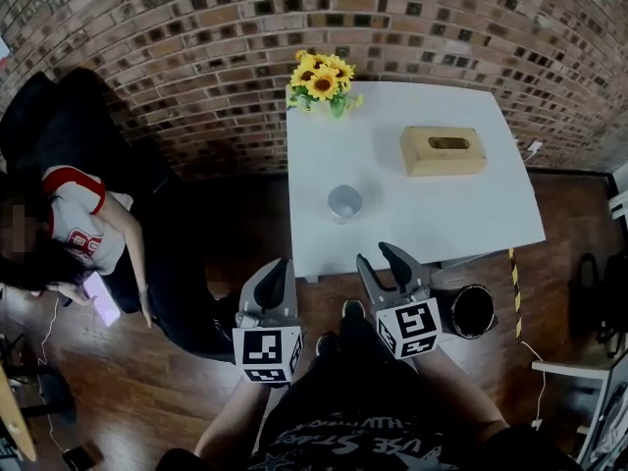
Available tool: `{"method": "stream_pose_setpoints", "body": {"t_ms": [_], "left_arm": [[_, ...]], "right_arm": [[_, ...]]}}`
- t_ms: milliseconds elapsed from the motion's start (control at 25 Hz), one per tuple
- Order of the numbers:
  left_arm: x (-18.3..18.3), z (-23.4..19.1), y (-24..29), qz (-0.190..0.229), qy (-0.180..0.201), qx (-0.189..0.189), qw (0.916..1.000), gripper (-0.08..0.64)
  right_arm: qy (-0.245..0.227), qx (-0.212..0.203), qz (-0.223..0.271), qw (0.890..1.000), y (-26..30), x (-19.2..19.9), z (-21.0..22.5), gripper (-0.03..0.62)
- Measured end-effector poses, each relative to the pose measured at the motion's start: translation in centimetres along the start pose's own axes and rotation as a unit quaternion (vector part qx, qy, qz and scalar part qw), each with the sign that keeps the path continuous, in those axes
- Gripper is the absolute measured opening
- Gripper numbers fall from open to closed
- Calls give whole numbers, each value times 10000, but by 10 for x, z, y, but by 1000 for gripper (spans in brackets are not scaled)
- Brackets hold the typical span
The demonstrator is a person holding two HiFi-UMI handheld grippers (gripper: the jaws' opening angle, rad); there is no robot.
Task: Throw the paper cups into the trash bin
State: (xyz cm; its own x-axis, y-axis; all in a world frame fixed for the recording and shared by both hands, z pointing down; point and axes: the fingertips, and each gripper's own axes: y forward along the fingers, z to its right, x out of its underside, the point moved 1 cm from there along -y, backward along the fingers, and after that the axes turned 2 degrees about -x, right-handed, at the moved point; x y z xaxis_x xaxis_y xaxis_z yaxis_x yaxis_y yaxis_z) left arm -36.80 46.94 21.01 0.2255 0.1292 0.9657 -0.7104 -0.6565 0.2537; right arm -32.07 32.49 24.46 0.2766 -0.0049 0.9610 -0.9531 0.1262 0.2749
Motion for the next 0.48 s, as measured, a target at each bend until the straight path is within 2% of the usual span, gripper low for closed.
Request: {"method": "stream_pose_setpoints", "body": {"t_ms": [320, 480], "left_arm": [[-8, -21, 39, -30, 56, -421, 9991, 5], [-11, -20, 62, -76, 62, -550, 9984, 5]], "right_arm": [[-166, -235, -520, 9982, 72, 41, 17, 325], [-195, -413, -707, 9965, 102, 49, 22, 371]]}}
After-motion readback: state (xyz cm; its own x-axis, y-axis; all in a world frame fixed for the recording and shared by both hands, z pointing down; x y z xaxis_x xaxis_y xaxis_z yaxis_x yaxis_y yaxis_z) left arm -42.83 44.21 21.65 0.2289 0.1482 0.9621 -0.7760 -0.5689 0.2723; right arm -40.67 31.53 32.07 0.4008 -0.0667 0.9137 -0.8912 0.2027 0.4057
